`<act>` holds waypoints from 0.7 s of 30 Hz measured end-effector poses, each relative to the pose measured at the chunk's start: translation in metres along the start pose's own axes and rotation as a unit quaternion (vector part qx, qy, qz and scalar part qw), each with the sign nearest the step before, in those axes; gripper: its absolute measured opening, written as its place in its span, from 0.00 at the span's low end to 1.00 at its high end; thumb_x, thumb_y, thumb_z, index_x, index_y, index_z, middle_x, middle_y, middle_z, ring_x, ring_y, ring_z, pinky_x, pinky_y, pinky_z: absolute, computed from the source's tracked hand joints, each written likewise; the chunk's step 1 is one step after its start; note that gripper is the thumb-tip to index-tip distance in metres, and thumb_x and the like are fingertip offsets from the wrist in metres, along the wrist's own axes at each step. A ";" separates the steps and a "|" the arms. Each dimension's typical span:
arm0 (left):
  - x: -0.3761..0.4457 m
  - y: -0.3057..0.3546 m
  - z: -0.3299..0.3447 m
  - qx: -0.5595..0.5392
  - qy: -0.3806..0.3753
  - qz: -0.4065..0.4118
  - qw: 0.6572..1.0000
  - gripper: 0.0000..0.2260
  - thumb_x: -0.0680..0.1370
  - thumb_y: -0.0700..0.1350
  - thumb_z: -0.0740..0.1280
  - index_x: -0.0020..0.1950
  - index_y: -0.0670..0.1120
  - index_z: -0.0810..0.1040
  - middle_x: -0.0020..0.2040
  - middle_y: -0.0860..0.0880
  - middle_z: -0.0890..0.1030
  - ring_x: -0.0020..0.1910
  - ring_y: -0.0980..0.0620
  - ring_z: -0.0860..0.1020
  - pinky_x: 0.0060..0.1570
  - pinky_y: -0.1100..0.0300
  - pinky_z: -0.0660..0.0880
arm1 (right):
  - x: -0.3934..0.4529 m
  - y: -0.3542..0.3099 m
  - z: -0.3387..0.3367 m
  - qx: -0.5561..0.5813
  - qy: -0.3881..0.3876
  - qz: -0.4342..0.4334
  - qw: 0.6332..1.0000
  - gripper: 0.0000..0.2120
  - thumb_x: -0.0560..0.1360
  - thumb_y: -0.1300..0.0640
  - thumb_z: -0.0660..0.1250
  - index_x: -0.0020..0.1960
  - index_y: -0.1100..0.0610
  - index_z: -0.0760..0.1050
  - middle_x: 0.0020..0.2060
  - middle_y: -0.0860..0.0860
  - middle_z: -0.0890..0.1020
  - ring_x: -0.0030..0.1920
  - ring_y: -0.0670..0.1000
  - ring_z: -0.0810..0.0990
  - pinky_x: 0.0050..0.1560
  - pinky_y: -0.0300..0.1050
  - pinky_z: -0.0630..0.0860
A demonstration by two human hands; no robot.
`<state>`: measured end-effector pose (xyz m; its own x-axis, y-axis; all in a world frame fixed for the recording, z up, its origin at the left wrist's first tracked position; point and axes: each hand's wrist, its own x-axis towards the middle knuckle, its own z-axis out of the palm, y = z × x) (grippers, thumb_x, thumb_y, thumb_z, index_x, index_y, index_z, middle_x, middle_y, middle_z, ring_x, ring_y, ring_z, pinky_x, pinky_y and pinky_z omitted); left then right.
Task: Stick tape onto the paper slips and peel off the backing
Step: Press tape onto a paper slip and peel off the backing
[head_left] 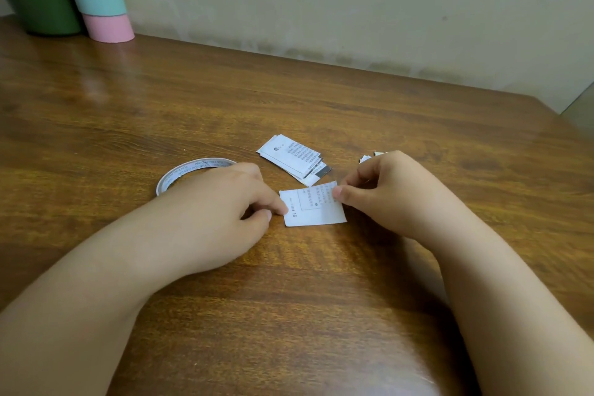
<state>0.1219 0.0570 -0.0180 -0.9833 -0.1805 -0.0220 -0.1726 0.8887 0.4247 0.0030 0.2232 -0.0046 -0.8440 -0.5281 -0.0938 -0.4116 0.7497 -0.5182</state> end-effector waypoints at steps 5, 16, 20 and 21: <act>-0.001 0.001 -0.001 0.002 -0.001 -0.007 1.000 0.12 0.79 0.49 0.60 0.55 0.65 0.77 0.46 0.60 0.71 0.35 0.63 0.70 0.33 0.66 0.62 | 0.000 -0.001 0.001 0.000 -0.001 0.003 1.000 0.10 0.74 0.49 0.69 0.33 0.47 0.77 0.34 0.44 0.81 0.31 0.43 0.76 0.29 0.37 0.68; -0.001 -0.001 0.001 -0.001 0.007 0.008 1.000 0.12 0.79 0.49 0.60 0.55 0.65 0.78 0.45 0.61 0.70 0.40 0.74 0.68 0.34 0.71 0.63 | 0.000 -0.004 0.001 -0.030 0.001 -0.004 1.000 0.10 0.74 0.49 0.69 0.34 0.45 0.76 0.36 0.44 0.80 0.35 0.43 0.77 0.28 0.36 0.68; -0.001 -0.002 0.001 -0.007 0.006 0.011 1.000 0.12 0.78 0.49 0.61 0.55 0.64 0.78 0.44 0.61 0.71 0.39 0.74 0.68 0.34 0.71 0.63 | 0.000 -0.003 0.002 -0.032 0.003 -0.009 0.999 0.09 0.74 0.49 0.69 0.35 0.46 0.77 0.36 0.44 0.80 0.36 0.42 0.76 0.29 0.34 0.69; 0.000 -0.002 0.002 -0.008 0.007 0.012 1.000 0.12 0.78 0.49 0.61 0.55 0.64 0.78 0.44 0.60 0.71 0.39 0.73 0.68 0.35 0.71 0.64 | 0.000 -0.002 0.003 -0.033 0.004 -0.011 0.999 0.09 0.74 0.49 0.69 0.35 0.46 0.77 0.35 0.44 0.80 0.35 0.42 0.75 0.29 0.34 0.69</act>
<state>0.1224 0.0560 -0.0202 -0.9864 -0.1644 0.0015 -0.1471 0.8866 0.4385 0.0048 0.2204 -0.0056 -0.8374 -0.5414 -0.0756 -0.4516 0.7630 -0.4625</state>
